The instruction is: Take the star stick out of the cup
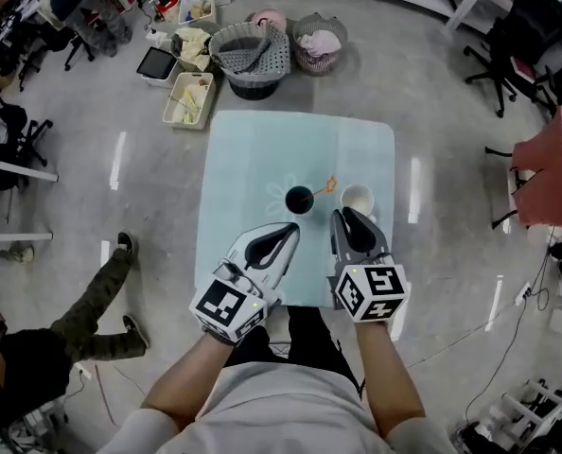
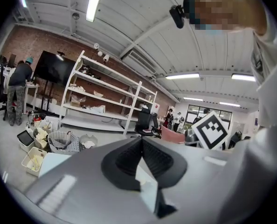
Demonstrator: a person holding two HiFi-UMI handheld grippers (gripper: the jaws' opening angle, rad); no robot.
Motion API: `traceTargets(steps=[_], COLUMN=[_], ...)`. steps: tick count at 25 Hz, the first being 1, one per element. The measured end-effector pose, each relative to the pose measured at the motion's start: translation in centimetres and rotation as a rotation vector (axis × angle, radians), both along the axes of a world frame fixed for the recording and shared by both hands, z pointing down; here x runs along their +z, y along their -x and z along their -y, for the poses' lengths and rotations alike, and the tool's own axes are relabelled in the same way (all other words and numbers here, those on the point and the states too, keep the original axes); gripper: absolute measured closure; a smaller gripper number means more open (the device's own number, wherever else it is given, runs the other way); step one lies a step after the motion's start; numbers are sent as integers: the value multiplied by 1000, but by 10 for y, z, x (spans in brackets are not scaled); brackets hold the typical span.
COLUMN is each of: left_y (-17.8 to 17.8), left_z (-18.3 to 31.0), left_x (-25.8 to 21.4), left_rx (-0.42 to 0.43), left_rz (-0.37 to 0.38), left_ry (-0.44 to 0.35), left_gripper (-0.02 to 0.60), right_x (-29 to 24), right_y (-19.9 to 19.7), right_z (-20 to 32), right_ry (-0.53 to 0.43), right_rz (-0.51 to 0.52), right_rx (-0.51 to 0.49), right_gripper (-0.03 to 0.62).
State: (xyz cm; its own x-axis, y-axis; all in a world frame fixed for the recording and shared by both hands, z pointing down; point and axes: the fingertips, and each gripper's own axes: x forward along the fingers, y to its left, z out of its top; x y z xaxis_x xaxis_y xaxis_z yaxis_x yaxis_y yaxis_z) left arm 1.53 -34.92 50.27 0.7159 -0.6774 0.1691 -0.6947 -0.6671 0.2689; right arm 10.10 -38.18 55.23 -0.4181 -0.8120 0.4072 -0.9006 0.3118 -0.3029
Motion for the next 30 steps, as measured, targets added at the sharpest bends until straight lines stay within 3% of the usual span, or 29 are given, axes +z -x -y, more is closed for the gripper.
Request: traceTargets(steps=[12, 23, 30], left_y=[-12, -11, 1], left_z=[44, 44, 39], left_x=[54, 75, 74], left_rx=[-28, -38, -56], left_rz=[22, 20, 18], left_ry=[65, 106, 112], left_gripper=[577, 576, 577], right_x=[92, 128, 121], right_y=[-9, -1, 2], right_z=[51, 66, 65], right_ry=[175, 261, 248], right_rz=[18, 66, 65], right_rx=[13, 23, 23], right_gripper=[515, 522, 565])
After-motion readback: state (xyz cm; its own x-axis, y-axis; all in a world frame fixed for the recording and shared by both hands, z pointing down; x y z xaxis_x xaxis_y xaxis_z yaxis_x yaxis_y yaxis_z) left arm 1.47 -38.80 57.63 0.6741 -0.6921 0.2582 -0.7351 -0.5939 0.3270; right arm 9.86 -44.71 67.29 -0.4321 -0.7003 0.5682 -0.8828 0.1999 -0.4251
